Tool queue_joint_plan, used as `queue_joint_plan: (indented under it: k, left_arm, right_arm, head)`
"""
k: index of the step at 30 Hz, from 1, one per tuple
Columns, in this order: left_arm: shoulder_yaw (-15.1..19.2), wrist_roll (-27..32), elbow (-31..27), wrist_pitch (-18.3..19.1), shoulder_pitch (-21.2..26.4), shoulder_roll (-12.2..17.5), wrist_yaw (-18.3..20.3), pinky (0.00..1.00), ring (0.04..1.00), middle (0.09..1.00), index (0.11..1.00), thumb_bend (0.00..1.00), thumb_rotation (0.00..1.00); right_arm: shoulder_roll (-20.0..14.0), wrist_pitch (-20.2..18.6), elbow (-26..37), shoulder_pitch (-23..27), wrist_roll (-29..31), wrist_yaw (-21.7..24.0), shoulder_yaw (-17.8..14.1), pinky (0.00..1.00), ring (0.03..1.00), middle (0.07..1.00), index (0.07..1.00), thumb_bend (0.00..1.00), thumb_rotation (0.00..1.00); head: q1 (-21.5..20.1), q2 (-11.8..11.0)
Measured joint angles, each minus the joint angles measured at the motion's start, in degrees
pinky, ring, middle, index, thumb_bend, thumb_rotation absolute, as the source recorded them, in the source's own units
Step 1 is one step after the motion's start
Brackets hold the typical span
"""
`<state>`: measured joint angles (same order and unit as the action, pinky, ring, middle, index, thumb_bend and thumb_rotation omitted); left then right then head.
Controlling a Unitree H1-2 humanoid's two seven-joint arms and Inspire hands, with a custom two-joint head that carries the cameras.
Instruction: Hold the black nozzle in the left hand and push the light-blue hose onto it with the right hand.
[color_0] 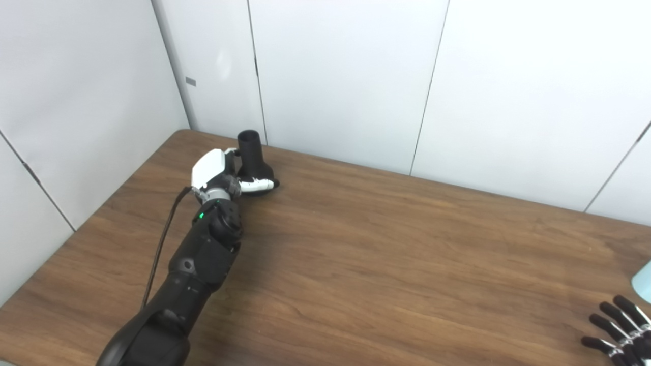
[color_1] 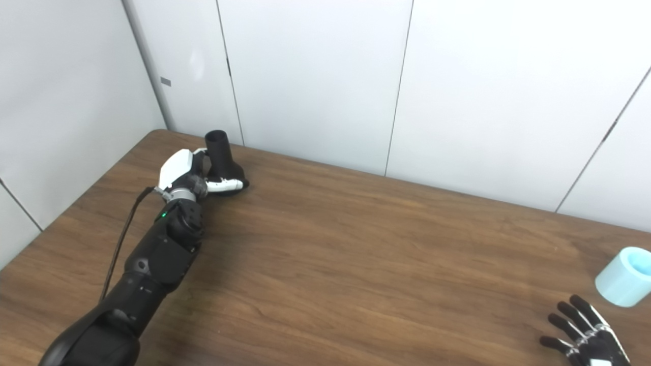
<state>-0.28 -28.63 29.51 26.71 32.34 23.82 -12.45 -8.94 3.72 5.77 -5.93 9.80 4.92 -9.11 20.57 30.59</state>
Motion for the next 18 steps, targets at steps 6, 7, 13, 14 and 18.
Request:
queue_joint_plan:
  k: [6,7,13,14,18]
  left_arm:
    - [-0.5,-0.8,3.1,0.1,1.6,0.0,1.4,0.99,0.906,0.876,0.828,1.0,0.35]
    - [-0.5,-1.2,3.1,0.1,1.7,0.0,1.3,0.99,0.905,0.874,0.827,0.99,0.34]
    - [-0.8,-2.2,3.1,0.1,1.9,0.3,1.9,0.95,0.876,0.849,0.831,0.97,0.32]
    - [-0.9,-2.2,3.1,0.1,2.0,0.4,2.2,0.96,0.876,0.849,0.832,0.97,0.32]
    - [-1.1,-2.1,3.1,0.1,2.1,0.8,3.6,0.99,0.898,0.857,0.832,0.97,0.31]
  right_arm:
    - [-0.3,0.1,0.0,-0.1,0.1,0.0,0.2,0.61,0.793,0.824,0.835,0.89,0.82]
    - [-0.3,0.1,0.0,-0.1,0.1,0.0,0.2,0.61,0.795,0.825,0.836,0.88,0.82]
    - [-0.3,0.1,0.0,-0.2,0.1,0.0,0.2,0.63,0.808,0.836,0.853,0.87,0.85]
    - [-0.3,0.1,0.1,-0.2,0.1,0.0,0.2,0.63,0.808,0.837,0.856,0.88,0.85]
    - [-0.3,0.0,0.1,-0.2,0.1,-0.1,0.2,0.64,0.809,0.834,0.848,0.86,0.84]
  head:
    - [0.0,0.2]
    - [0.0,0.2]
    - [-0.1,0.5]
    - [-0.1,0.5]
    - [-0.3,0.6]
